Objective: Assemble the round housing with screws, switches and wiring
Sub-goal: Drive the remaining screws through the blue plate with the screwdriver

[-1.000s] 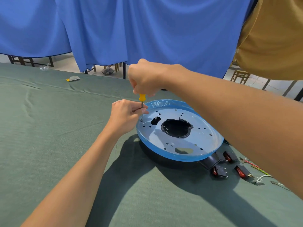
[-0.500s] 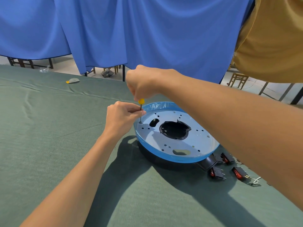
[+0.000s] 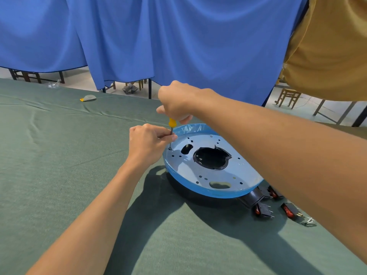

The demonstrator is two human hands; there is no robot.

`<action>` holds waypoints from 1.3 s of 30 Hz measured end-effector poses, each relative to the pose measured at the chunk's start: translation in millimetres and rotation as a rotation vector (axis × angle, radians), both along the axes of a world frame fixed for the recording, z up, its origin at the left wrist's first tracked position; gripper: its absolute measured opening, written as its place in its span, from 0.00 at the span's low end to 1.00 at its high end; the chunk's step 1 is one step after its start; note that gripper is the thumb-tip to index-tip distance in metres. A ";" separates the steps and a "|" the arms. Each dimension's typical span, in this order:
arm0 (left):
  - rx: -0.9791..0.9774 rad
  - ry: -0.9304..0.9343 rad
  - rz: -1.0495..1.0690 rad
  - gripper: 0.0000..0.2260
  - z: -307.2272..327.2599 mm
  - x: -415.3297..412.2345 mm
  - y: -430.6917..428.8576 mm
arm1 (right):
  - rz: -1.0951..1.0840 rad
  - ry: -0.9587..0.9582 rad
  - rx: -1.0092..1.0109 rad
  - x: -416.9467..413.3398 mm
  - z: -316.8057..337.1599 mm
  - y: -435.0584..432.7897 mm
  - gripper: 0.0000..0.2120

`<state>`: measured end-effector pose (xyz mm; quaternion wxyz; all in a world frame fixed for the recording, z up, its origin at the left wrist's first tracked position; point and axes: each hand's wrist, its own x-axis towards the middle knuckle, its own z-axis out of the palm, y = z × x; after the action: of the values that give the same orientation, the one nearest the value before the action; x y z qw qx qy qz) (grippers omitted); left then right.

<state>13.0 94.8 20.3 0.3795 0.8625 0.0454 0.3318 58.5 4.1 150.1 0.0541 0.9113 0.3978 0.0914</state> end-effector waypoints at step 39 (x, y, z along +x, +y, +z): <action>-0.038 -0.065 -0.018 0.03 -1.3 -0.2 -0.3 | -0.012 -0.018 0.046 5.3 -2.7 -0.5 0.14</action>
<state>12.9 94.5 19.0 0.4001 0.8441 0.0317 0.3556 63.9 3.6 147.4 0.0374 0.9138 0.3896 0.1083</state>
